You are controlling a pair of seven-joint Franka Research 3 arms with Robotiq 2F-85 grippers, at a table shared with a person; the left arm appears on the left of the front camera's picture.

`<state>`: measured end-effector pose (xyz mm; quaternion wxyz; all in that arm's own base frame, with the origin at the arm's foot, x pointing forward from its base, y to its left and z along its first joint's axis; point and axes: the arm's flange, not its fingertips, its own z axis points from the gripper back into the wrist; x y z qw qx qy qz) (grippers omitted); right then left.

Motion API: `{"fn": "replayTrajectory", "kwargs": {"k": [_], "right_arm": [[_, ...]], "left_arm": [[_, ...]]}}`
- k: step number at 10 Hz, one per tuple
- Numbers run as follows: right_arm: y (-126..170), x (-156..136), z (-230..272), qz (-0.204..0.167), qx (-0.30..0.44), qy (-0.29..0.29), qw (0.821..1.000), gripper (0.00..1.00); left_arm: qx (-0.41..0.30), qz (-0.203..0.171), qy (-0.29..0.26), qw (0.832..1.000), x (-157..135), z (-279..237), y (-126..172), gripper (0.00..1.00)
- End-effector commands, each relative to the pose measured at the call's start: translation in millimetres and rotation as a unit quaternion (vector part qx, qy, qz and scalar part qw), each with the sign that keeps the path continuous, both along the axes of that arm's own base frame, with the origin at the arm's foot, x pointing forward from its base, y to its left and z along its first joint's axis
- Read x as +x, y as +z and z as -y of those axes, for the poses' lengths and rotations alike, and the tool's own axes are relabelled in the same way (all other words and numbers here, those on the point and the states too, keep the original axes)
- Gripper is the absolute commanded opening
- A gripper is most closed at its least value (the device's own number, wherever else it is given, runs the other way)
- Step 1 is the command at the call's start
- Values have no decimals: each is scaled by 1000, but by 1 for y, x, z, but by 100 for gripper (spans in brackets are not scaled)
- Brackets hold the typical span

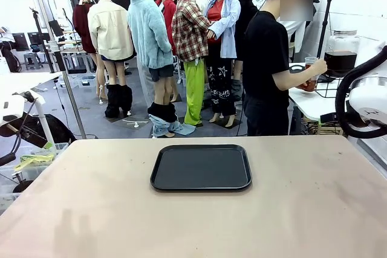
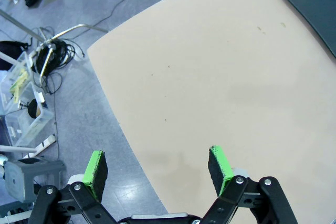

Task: Pour the drink into the iced cup.
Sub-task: Open the gripper to release the iced cup you were holding.

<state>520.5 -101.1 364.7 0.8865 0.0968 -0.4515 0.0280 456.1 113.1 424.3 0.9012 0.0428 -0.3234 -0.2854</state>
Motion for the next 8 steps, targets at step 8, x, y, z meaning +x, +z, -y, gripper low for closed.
{"fn": "replayTrajectory", "kwargs": {"k": [8], "right_arm": [[0, 0, 0, 1, 1, 0, 1000, 100]], "left_arm": [[3, 3, 2, 1000, -1, 0, 1, 100]]}}
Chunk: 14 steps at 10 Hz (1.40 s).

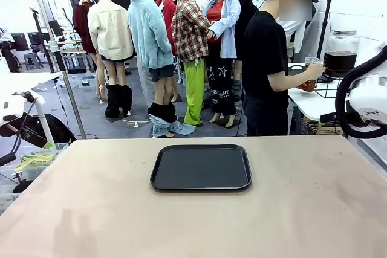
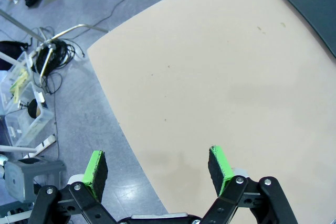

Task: Pour the drink into the iced cup.
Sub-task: Open the gripper to release the iced cup you were holding.

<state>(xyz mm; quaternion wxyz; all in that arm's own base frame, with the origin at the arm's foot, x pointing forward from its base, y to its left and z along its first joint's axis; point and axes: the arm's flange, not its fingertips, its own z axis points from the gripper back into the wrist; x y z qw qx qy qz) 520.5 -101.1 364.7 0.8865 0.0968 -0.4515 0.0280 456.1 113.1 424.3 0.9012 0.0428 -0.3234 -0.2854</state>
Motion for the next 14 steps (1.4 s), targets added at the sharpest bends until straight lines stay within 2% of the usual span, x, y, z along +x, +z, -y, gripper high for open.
{"fn": "replayTrajectory", "kwargs": {"k": [1, 14], "right_arm": [[0, 0, 0, 1, 1, 0, 1000, 100], [0, 0, 0, 1, 1, 0, 1000, 100]], "left_arm": [[3, 3, 2, 1000, -1, 0, 1, 100], [3, 3, 2, 1000, -1, 0, 1, 100]]}}
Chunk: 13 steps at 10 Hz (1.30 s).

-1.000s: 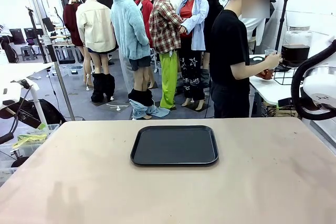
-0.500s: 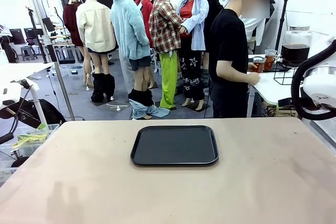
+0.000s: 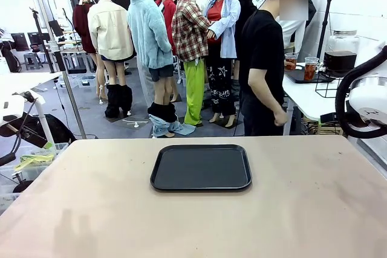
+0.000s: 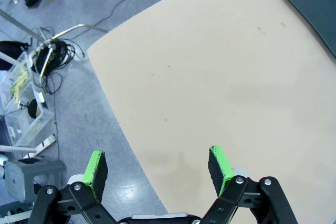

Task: Pour the drink into the iced cup.
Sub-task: Open the gripper to release the iced cup you were holding.

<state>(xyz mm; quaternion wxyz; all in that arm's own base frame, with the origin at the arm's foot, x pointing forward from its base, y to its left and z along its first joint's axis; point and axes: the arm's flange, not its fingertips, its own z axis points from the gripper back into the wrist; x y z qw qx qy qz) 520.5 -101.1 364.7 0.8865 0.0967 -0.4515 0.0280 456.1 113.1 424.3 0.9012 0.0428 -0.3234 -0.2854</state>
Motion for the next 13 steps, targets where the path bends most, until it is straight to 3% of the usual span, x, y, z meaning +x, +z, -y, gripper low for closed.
{"fn": "replayTrajectory", "kwargs": {"k": [1, 13], "right_arm": [[0, 0, 0, 1, 1, 0, 1000, 100], [0, 0, 0, 1, 1, 0, 1000, 100]], "left_arm": [[3, 3, 2, 1000, -1, 0, 1, 100], [3, 3, 2, 1000, -1, 0, 1, 100]]}}
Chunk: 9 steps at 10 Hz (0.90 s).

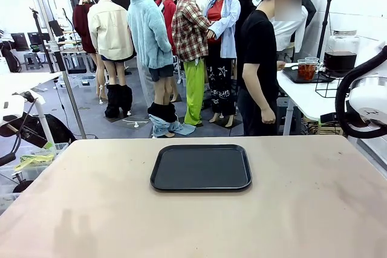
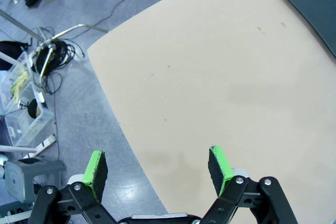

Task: Pour the drink into the iced cup.
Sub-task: Open the gripper to release the iced cup you were holding.

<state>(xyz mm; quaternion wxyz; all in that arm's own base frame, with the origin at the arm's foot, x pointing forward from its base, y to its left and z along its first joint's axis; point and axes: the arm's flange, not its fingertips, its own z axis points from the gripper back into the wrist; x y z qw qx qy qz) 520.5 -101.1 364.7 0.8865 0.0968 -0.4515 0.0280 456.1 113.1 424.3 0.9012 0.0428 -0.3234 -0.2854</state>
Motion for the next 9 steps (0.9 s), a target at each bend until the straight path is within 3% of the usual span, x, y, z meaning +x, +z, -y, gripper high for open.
{"fn": "replayTrajectory", "kwargs": {"k": [1, 9], "right_arm": [[0, 0, 0, 1, 1, 0, 1000, 100], [0, 0, 0, 1, 1, 0, 1000, 100]], "left_arm": [[3, 3, 2, 1000, -1, 0, 1, 100], [3, 3, 2, 1000, -1, 0, 1, 100]]}}
